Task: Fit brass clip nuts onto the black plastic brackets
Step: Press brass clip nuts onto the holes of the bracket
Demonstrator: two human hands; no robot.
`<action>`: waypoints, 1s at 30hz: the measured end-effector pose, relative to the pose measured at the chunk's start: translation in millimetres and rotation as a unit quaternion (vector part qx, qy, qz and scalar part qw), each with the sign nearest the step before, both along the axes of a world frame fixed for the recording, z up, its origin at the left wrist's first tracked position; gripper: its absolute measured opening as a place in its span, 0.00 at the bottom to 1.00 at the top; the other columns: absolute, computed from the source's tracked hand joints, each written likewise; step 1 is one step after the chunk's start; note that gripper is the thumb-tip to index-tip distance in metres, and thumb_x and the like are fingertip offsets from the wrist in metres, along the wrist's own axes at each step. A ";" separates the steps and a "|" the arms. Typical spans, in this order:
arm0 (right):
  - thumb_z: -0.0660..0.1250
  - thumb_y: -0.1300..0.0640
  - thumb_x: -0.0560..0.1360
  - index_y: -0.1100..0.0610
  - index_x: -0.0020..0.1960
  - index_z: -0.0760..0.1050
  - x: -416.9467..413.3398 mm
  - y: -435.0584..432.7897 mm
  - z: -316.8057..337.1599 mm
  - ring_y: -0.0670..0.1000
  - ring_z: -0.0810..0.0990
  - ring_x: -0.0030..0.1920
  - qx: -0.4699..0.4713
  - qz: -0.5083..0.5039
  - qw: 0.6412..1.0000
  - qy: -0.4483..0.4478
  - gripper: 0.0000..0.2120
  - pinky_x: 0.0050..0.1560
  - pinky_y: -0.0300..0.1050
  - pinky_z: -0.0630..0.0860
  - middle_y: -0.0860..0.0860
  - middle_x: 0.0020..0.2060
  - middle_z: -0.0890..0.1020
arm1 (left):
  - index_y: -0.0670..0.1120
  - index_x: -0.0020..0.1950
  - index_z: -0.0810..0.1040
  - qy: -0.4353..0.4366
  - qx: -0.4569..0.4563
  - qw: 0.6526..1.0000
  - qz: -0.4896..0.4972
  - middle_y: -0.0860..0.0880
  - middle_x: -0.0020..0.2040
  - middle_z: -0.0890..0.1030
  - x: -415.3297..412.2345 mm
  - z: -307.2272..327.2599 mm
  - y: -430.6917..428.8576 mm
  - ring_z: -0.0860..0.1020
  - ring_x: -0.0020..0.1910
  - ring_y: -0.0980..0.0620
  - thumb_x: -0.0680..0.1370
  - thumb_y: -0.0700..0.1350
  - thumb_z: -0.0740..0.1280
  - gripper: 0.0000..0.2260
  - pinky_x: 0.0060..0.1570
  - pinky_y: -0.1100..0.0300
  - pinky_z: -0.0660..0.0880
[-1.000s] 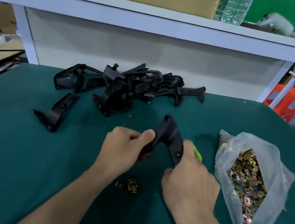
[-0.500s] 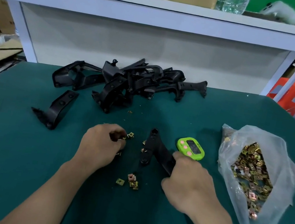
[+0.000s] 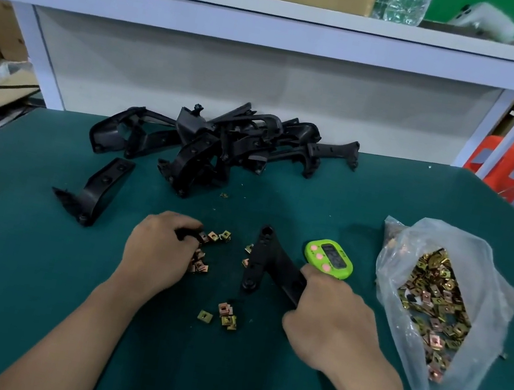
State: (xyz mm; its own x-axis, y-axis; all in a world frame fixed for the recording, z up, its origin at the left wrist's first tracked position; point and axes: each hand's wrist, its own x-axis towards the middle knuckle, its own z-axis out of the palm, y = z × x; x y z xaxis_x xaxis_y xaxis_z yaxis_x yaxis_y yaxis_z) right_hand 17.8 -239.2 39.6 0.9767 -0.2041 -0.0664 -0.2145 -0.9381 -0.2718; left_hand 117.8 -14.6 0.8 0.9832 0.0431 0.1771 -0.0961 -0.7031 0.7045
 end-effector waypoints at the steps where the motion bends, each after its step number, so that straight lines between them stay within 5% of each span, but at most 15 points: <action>1: 0.63 0.58 0.69 0.46 0.51 0.66 -1.8 0.7 1.8 0.55 0.74 0.40 -0.015 -0.003 1.000 0.008 0.13 0.40 0.47 0.67 0.45 0.36 0.71 | 0.54 0.56 0.86 0.002 0.014 1.000 -0.014 0.59 0.56 0.81 -0.3 -1.0 -1.1 0.77 0.56 0.57 0.79 0.40 0.67 0.13 0.54 0.66 0.69; 6: 0.65 0.59 0.72 0.46 0.54 0.62 -9.5 11.5 12.0 0.56 0.79 0.50 -0.051 0.000 0.998 0.032 0.17 0.44 0.48 0.64 0.46 0.42 0.74 | 0.58 0.49 0.87 0.011 -0.023 1.000 -0.018 0.65 0.47 0.82 -1.9 0.1 -2.7 0.79 0.42 0.64 0.79 0.39 0.68 0.14 0.36 0.76 0.69; 10: 0.67 0.60 0.71 0.48 0.58 0.66 -22.1 11.7 22.8 0.56 0.80 0.58 -0.060 0.034 0.998 -0.011 0.19 0.49 0.50 0.62 0.49 0.55 0.79 | 0.59 0.56 0.85 -0.041 -0.058 0.997 0.015 0.63 0.48 0.83 -12.6 6.2 -9.5 0.78 0.42 0.71 0.79 0.44 0.70 0.11 0.37 0.79 0.68; 14: 0.66 0.51 0.74 0.47 0.53 0.76 -50.7 0.3 38.2 0.55 0.81 0.46 0.016 -0.005 0.993 -0.117 0.08 0.44 0.46 0.70 0.47 0.45 0.83 | 0.62 0.55 0.84 -0.120 -0.060 0.990 -0.044 0.67 0.50 0.80 -38.2 14.8 -37.0 0.75 0.50 0.74 0.78 0.45 0.69 0.12 0.49 0.79 0.66; 18: 0.64 0.57 0.73 0.49 0.39 0.81 -63.2 -44.0 60.0 0.45 0.79 0.33 0.146 -0.143 0.949 -0.241 0.09 0.33 0.38 0.76 0.44 0.31 0.83 | 0.57 0.58 0.86 -0.116 0.007 0.986 -0.119 0.58 0.54 0.85 -59.3 11.0 -66.7 0.80 0.52 0.57 0.78 0.43 0.71 0.12 0.53 0.66 0.71; 20: 0.61 0.65 0.71 0.54 0.36 0.81 -59.1 -75.4 64.2 0.46 0.76 0.28 0.137 -0.166 0.955 -0.206 0.12 0.26 0.40 0.71 0.47 0.29 0.81 | 0.55 0.59 0.86 -0.104 0.039 0.983 -0.145 0.55 0.56 0.86 -65.5 9.0 -74.0 0.82 0.56 0.52 0.78 0.44 0.72 0.11 0.54 0.60 0.73; 23: 0.62 0.69 0.73 0.53 0.34 0.71 -46.5 -101.8 59.3 0.46 0.70 0.29 -0.004 -0.113 0.992 -0.051 0.14 0.25 0.38 0.62 0.48 0.30 0.73 | 0.54 0.58 0.86 -0.118 0.057 0.975 -0.178 0.52 0.57 0.85 -70.9 9.2 -80.0 0.81 0.57 0.51 0.77 0.43 0.74 0.11 0.53 0.64 0.70; 26: 0.64 0.69 0.75 0.56 0.37 0.72 -25.0 -109.6 51.4 0.47 0.73 0.33 -0.045 -0.074 0.993 0.077 0.11 0.29 0.39 0.66 0.50 0.34 0.75 | 0.51 0.58 0.86 -0.127 0.049 0.975 -0.175 0.52 0.57 0.85 -72.0 8.9 -81.1 0.78 0.59 0.54 0.77 0.42 0.73 0.11 0.56 0.69 0.66; 28: 0.63 0.66 0.76 0.60 0.48 0.76 -12.9 -114.1 46.0 0.48 0.76 0.36 -0.025 -0.073 0.991 0.113 0.05 0.30 0.40 0.68 0.50 0.39 0.78 | 0.52 0.59 0.86 -0.106 0.037 0.979 -0.170 0.54 0.59 0.84 -71.0 7.8 -79.5 0.78 0.63 0.52 0.78 0.44 0.72 0.11 0.64 0.60 0.69; 30: 0.64 0.59 0.78 0.57 0.65 0.72 -7.5 -116.8 37.2 0.48 0.77 0.40 0.004 -0.071 0.989 0.131 0.16 0.34 0.43 0.70 0.50 0.45 0.79 | 0.53 0.59 0.86 -0.094 0.022 0.983 -0.158 0.55 0.58 0.84 -69.3 6.1 -77.2 0.78 0.64 0.51 0.79 0.45 0.72 0.10 0.67 0.52 0.72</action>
State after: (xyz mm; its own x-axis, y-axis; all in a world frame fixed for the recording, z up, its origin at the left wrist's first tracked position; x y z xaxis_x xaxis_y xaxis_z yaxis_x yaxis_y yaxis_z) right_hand 10.3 -356.0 76.8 0.8873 -0.3360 -0.3158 -0.4078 -0.8916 -0.1970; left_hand 48.5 -91.8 6.9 0.8957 -0.2707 0.3527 -0.4406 -0.6462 0.6231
